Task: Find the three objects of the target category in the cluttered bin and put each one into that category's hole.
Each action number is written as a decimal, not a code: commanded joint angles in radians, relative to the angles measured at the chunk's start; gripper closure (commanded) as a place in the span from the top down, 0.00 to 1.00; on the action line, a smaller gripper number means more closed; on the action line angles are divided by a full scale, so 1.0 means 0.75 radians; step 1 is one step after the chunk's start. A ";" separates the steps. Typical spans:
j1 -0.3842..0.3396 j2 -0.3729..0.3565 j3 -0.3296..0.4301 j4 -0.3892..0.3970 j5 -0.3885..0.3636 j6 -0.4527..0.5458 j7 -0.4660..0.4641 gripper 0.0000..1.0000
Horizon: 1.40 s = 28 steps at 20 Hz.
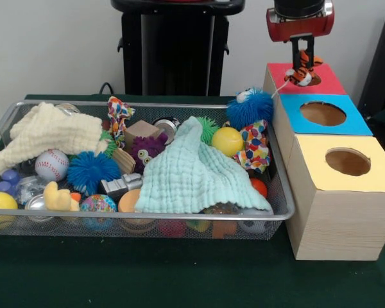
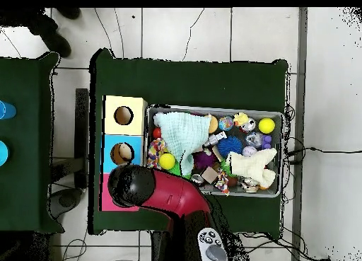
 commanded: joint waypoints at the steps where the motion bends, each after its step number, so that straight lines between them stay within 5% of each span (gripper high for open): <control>1: -0.012 0.045 -0.014 -0.101 -0.046 0.186 0.231 0.00; 10: 0.012 0.055 -0.045 -0.104 -0.077 0.185 0.226 0.00; 28: -0.029 0.098 0.081 0.060 0.187 0.000 0.285 0.00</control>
